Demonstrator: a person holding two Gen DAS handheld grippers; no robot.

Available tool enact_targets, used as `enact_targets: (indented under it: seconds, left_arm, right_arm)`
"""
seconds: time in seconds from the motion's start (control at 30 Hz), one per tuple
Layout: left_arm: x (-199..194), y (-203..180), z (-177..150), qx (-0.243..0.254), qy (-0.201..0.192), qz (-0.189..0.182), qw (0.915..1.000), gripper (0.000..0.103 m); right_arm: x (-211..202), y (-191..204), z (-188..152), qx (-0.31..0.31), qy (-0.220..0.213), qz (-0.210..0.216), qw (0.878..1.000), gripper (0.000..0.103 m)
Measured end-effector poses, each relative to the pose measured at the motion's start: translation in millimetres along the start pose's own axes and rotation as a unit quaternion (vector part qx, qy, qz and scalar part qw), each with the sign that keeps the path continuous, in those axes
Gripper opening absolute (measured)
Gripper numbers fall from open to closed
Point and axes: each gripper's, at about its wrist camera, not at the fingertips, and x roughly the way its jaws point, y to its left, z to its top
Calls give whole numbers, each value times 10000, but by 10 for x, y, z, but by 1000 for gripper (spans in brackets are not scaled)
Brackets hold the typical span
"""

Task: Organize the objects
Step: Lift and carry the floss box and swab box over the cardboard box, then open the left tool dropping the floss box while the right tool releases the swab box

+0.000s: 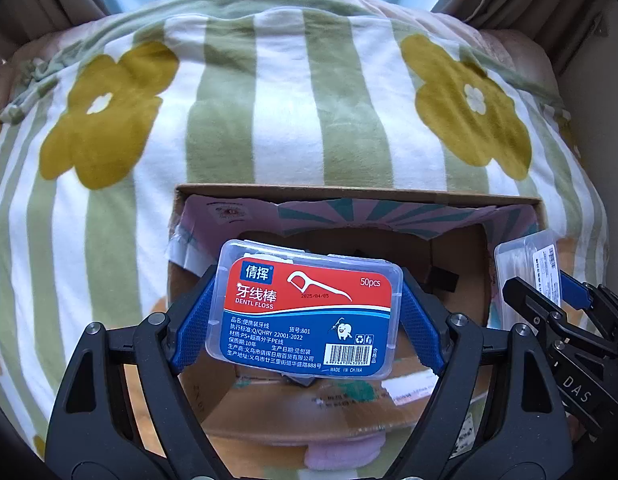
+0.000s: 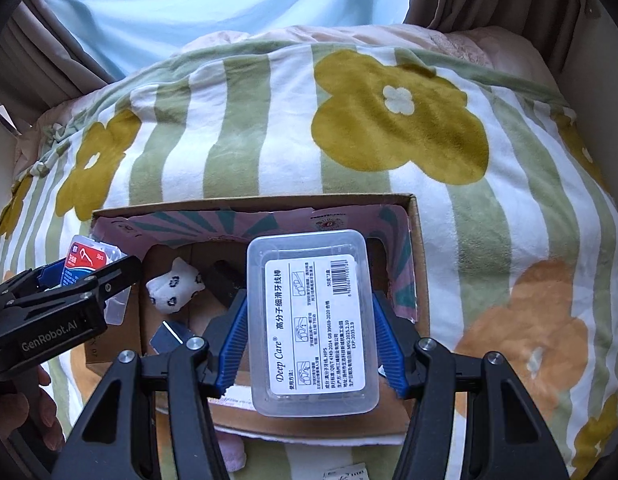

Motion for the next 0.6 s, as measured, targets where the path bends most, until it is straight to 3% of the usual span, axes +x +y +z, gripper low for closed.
enact_targets:
  seconds: [0.23, 0.53, 0.57, 0.6]
  left_arm:
    - [461, -17, 60, -7, 194, 28, 9998, 82]
    - [513, -41, 144, -28, 206, -82, 9998, 83]
    - [507, -35, 156, -66, 205, -154, 9996, 89]
    - [501, -35, 164, -84, 208, -150, 9996, 103]
  right_arm:
    - [431, -40, 16, 304, 309, -186, 9989, 54]
    - [535, -93, 11, 743, 396, -231, 9962, 54]
    - [537, -102, 9, 842, 391, -207, 9955, 56]
    - [533, -106, 2, 967, 390, -208, 9943, 66]
